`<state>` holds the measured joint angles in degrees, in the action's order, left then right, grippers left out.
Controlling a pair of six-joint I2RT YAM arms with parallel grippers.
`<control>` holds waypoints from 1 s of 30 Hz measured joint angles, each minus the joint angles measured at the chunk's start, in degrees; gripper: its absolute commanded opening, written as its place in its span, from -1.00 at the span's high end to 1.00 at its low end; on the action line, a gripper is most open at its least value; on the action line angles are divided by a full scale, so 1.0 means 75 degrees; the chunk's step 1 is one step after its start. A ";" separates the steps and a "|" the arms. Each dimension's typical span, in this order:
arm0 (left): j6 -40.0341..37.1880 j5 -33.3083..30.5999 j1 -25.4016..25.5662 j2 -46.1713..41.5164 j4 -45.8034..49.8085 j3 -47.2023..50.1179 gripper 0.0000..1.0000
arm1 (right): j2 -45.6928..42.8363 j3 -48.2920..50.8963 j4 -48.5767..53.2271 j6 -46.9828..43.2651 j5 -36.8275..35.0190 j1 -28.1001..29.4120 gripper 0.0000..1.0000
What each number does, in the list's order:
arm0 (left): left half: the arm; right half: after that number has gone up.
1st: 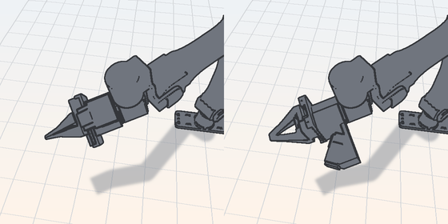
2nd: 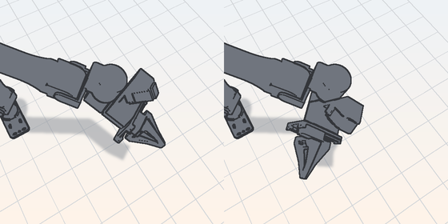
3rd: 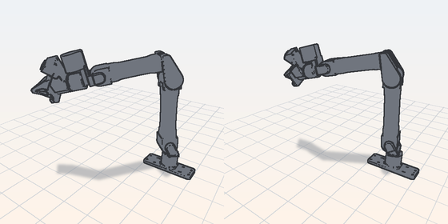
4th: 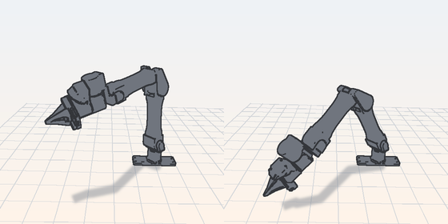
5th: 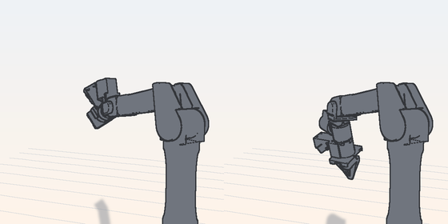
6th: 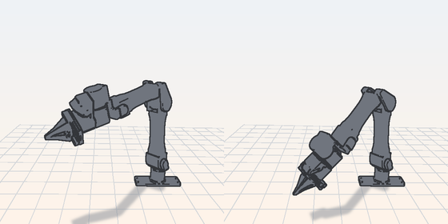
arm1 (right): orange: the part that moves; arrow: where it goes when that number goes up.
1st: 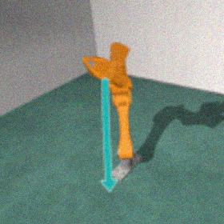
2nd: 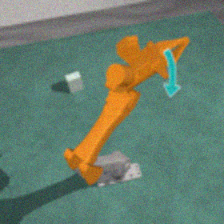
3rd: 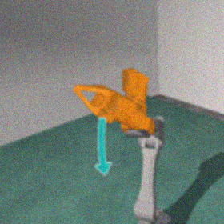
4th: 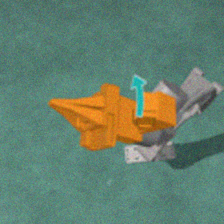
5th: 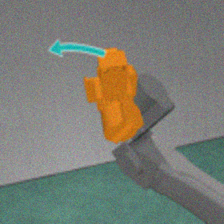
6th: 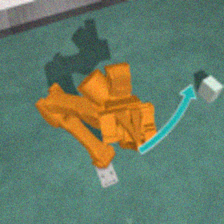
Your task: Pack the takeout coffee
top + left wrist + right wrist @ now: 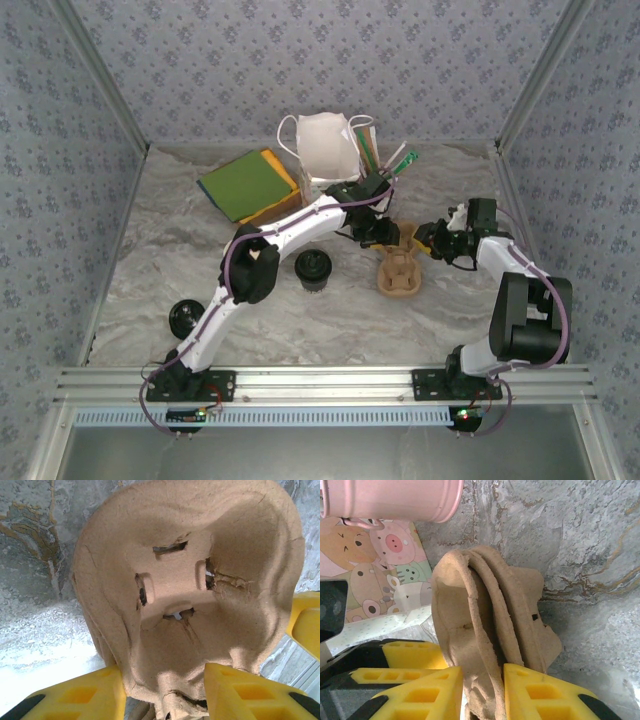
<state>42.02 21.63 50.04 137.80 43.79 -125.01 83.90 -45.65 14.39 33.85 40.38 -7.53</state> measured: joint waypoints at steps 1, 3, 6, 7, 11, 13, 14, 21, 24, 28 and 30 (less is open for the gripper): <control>0.0000 0.0000 -0.0009 0.0003 0.0003 0.0000 0.12 | 0.0009 -0.0006 0.0023 -0.0009 -0.0003 0.0009 0.42; 0.0000 0.0000 -0.0015 0.0000 0.0015 -0.0009 0.12 | 0.0079 -0.0032 0.0140 -0.0064 -0.0020 0.0050 0.34; 0.0000 0.0000 -0.0020 0.0003 0.0015 -0.0029 0.12 | 0.0221 -0.0055 0.0338 -0.0181 -0.0216 0.0163 0.24; 0.0000 0.0000 -0.0020 0.0000 0.0012 -0.0032 0.12 | 0.0230 -0.0055 0.0417 -0.0213 -0.0294 0.0204 0.23; -0.0003 0.0000 -0.0020 0.0003 0.0015 -0.0099 0.12 | 0.0230 -0.0064 0.0530 -0.0259 -0.0414 0.0274 0.27; -0.0003 0.0000 -0.0020 0.0003 0.0017 -0.0111 0.12 | 0.0230 -0.0064 0.0519 -0.0251 -0.0385 0.0271 0.29; -0.0003 -0.0003 -0.0020 0.0003 0.0020 -0.0111 0.12 | 0.0230 -0.0064 0.0493 -0.0227 -0.0341 0.0265 0.31; 0.0000 -0.0006 -0.0023 0.0000 0.0023 -0.0111 0.12 | 0.0055 -0.0058 0.0221 0.0003 -0.0003 0.0085 0.41; 0.0000 -0.0006 -0.0023 0.0003 0.0023 -0.0111 0.12 | -0.0052 -0.0058 0.0117 0.0032 0.0163 0.0055 0.52; -0.0003 0.0000 -0.0020 0.0003 0.0023 -0.0111 0.12 | -0.0050 -0.0023 0.0023 0.0073 0.0271 0.0050 0.39; 0.0000 0.0000 -0.0020 0.0003 0.0023 -0.0111 0.12 | -0.0020 -0.0017 0.0047 0.0017 0.0265 0.0052 0.34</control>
<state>42.02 21.63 49.89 137.82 43.97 -125.84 83.74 -45.78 14.74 33.98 42.37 -7.14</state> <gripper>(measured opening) 0.440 0.312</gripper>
